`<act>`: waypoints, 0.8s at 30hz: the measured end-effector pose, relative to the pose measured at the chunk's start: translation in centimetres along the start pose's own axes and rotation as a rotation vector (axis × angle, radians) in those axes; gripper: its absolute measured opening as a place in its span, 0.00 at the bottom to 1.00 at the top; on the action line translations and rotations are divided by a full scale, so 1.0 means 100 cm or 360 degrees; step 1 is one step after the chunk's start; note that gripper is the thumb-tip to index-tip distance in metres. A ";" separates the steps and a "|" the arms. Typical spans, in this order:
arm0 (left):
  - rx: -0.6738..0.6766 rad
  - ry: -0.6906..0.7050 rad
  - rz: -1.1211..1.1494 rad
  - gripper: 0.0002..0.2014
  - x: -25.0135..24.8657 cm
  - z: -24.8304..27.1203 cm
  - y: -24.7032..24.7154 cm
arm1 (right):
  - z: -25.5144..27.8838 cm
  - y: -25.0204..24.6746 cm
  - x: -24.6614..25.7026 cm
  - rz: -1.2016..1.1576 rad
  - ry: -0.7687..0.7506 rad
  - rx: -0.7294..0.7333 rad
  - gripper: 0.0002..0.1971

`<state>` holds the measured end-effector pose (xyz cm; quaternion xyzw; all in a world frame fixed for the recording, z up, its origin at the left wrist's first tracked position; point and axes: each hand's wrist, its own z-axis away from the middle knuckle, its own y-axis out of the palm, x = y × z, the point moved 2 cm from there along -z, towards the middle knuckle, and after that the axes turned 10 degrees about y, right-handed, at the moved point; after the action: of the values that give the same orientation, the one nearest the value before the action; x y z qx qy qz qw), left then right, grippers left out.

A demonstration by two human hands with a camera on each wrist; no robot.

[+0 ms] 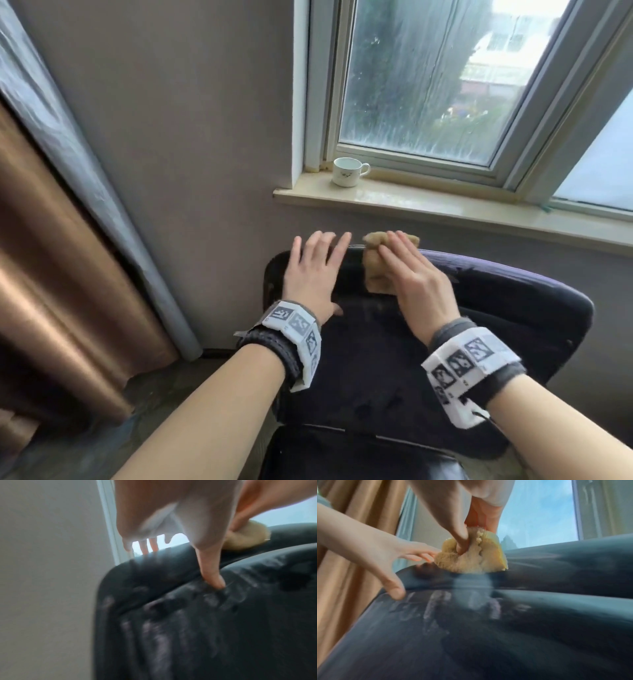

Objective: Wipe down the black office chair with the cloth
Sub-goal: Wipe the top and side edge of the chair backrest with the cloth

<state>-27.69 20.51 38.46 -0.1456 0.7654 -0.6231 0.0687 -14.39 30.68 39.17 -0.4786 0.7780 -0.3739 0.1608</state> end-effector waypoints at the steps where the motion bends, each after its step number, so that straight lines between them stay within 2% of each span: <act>1: 0.0023 0.0007 0.0000 0.60 -0.010 -0.005 0.003 | -0.002 0.006 0.008 0.0005 -0.0045 0.0019 0.24; 3: 0.0024 -0.0074 0.0025 0.58 -0.022 -0.010 0.005 | 0.000 0.017 0.017 0.0062 -0.0095 0.0079 0.22; 6: -0.0070 -0.0160 0.0058 0.56 -0.021 -0.012 0.009 | 0.008 0.017 0.001 0.0090 -0.0142 0.0068 0.22; 8: -0.0071 -0.0164 0.0088 0.56 -0.021 -0.011 0.008 | 0.016 0.011 -0.016 0.0113 -0.0168 0.0021 0.21; 14: 0.0014 -0.0188 0.0068 0.57 -0.026 -0.014 -0.001 | 0.034 -0.014 -0.062 0.0067 0.0057 -0.0050 0.26; 16: 0.0010 -0.0197 0.0067 0.59 -0.036 -0.019 -0.006 | 0.028 -0.019 -0.059 -0.0037 0.0105 -0.0063 0.29; 19: 0.0010 -0.0077 0.0092 0.62 -0.064 -0.028 -0.006 | 0.018 -0.011 -0.042 -0.0051 0.0062 0.0004 0.30; 21: -0.0020 -0.0077 0.0112 0.60 -0.073 -0.032 -0.001 | 0.016 -0.005 -0.039 -0.0013 0.0042 0.0080 0.30; 24: -0.0074 -0.0103 0.0063 0.57 -0.069 -0.032 0.004 | 0.024 -0.007 -0.061 0.0015 0.0021 0.0058 0.28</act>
<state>-22.08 25.69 38.17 -0.1522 0.7798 -0.5986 0.1022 -9.54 34.72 37.39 -0.4693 0.7745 -0.3904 0.1660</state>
